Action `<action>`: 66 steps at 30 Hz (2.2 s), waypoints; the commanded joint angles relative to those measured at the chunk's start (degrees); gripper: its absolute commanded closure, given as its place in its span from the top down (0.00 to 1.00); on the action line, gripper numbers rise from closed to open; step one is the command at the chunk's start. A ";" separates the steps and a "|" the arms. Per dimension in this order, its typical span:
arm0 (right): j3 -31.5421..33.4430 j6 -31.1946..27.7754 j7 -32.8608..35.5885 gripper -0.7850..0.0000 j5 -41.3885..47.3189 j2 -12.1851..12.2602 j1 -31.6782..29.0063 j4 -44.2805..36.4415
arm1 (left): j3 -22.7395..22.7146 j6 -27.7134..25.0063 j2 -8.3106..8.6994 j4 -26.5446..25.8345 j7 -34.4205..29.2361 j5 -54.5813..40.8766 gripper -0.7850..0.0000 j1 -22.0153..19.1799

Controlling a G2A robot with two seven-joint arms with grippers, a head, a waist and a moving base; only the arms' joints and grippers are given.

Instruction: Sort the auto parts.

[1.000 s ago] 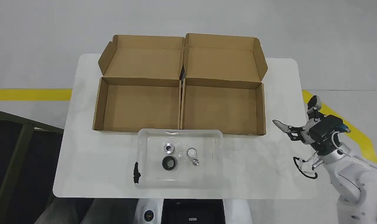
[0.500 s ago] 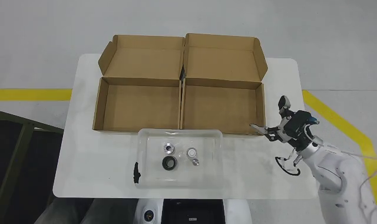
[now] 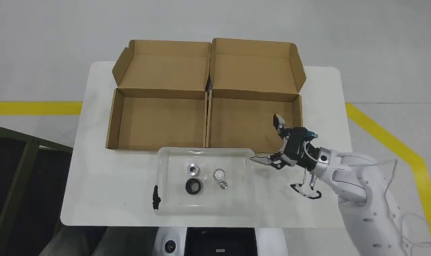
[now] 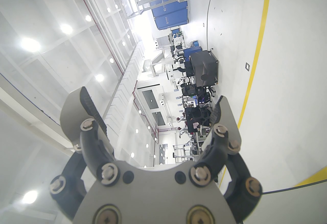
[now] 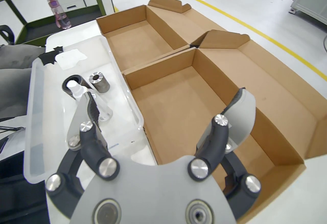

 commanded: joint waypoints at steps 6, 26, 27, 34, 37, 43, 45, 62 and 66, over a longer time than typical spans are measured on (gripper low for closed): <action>-6.69 -2.50 5.46 1.00 2.02 0.17 2.71 -1.57 | 0.00 0.00 0.00 0.00 0.00 0.00 1.00 0.00; -20.02 -2.41 11.97 1.00 -4.41 0.39 7.47 -1.48 | 0.00 0.00 0.00 0.00 0.00 0.00 1.00 0.00; -20.47 -2.39 12.03 1.00 -4.88 0.40 7.58 -1.39 | 0.00 0.00 0.00 0.00 0.00 0.00 1.00 0.00; -22.83 -2.20 11.87 1.00 -6.38 0.56 8.04 -0.51 | 0.00 0.00 0.00 0.00 0.00 0.00 1.00 0.00; -23.78 -2.08 11.91 1.00 -6.43 0.62 8.28 0.25 | 0.00 0.00 0.00 0.00 0.00 0.00 1.00 0.00; -25.10 -1.01 13.33 1.00 -7.20 0.71 9.59 1.62 | 0.00 0.00 0.00 0.00 0.00 0.00 1.00 0.00; -25.39 -0.48 13.82 1.00 -7.24 0.75 10.00 2.33 | 0.00 0.00 0.00 0.00 0.00 0.00 1.00 0.00; -27.13 1.71 14.84 0.49 -6.46 1.10 12.38 5.96 | 0.00 0.00 0.00 0.00 0.00 0.00 1.00 0.00; -27.39 2.07 14.83 0.42 -6.49 1.21 12.69 6.45 | 0.00 0.00 0.00 0.00 0.00 0.00 1.00 0.00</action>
